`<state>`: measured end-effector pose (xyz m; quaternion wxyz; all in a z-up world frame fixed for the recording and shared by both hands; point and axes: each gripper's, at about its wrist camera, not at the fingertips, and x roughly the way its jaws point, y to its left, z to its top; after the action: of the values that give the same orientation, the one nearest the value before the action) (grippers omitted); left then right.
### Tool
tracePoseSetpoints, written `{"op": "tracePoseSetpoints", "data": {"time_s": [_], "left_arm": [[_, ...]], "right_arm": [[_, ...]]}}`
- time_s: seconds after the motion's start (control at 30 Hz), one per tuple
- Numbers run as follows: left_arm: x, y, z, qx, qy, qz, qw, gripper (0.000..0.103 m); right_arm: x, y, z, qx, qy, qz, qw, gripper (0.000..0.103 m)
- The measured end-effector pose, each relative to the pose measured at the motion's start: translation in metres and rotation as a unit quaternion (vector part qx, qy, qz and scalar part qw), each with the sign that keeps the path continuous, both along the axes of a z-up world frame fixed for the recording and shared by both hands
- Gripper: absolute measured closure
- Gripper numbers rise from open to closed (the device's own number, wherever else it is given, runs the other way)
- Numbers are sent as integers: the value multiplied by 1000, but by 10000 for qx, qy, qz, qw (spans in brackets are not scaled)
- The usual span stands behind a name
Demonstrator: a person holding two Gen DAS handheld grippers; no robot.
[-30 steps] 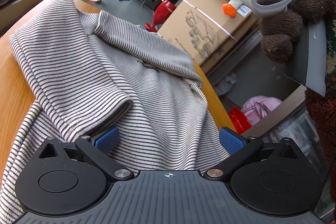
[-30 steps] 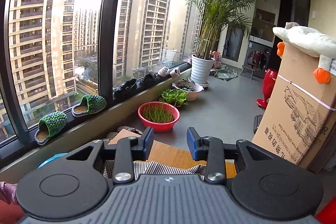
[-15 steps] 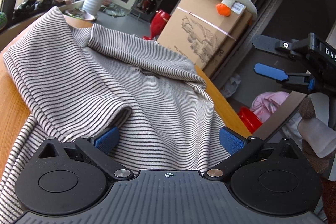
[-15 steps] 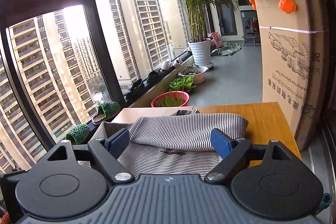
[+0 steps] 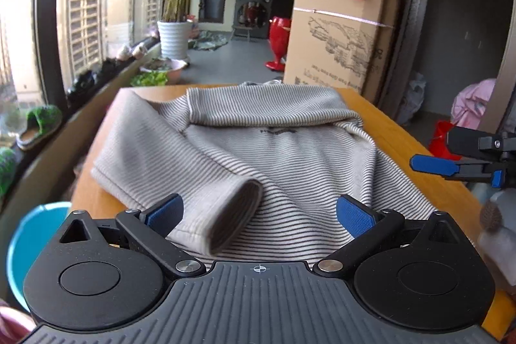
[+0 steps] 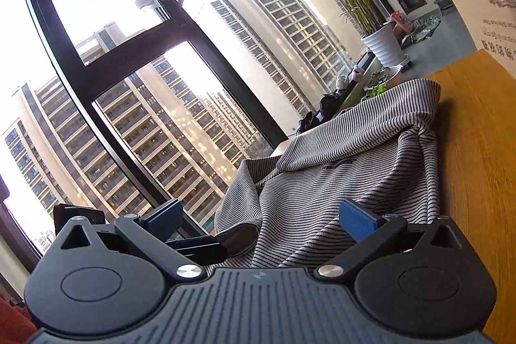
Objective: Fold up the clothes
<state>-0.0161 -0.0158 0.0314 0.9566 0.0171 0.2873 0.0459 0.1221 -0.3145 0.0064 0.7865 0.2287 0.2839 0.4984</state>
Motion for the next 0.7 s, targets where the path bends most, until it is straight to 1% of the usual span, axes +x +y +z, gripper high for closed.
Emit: {"op": "tracePoseSetpoints", "data": {"time_s": [0.03, 0.13, 0.17, 0.2, 0.23, 0.27, 0.37, 0.43, 0.47, 0.5, 0.53, 0.57, 0.6, 0.7], "left_arm": [[-3, -4, 2, 458, -5, 58, 9989, 0], [5, -8, -3, 728, 200, 130, 9971, 5], [7, -10, -4, 818, 268, 154, 9962, 18], [9, -11, -6, 908, 336, 178, 9951, 35], [12, -13, -8, 997, 404, 202, 9940, 38], [14, -14, -9, 1087, 473, 226, 9927, 35], [21, -19, -14, 1354, 676, 298, 9880, 35], [26, -22, -18, 1532, 812, 346, 9843, 43], [28, -23, -20, 1620, 879, 369, 9822, 52], [31, -23, -21, 1636, 930, 412, 9813, 59], [35, -19, -21, 1544, 943, 475, 9823, 60], [38, -18, -21, 1493, 943, 512, 9830, 64], [41, -16, -21, 1454, 941, 540, 9834, 71], [48, -16, -21, 1402, 912, 502, 9846, 85]], "right_arm": [[1, 1, -1, -9, 65, 5, 10000, 0], [0, 5, -3, -153, 103, 29, 9998, 0], [-1, 7, -4, -237, 102, 34, 9997, 0], [-2, 11, -6, -344, 103, 57, 9993, 0], [-3, 15, -8, -457, 100, 92, 9989, 0], [-5, 18, -9, -550, 88, 127, 9984, 0], [-13, 26, -9, -704, -63, 283, 9971, 0], [-19, 27, -8, -755, -167, 338, 9964, 0], [-22, 28, -8, -776, -212, 350, 9961, 0], [-24, 28, -7, -795, -244, 344, 9959, 0], [-25, 27, -6, -812, -264, 332, 9958, 0], [-25, 27, -6, -823, -266, 319, 9957, 0], [-25, 26, -6, -828, -266, 302, 9958, 0], [-25, 24, -6, -818, -255, 244, 9960, 0]]}}
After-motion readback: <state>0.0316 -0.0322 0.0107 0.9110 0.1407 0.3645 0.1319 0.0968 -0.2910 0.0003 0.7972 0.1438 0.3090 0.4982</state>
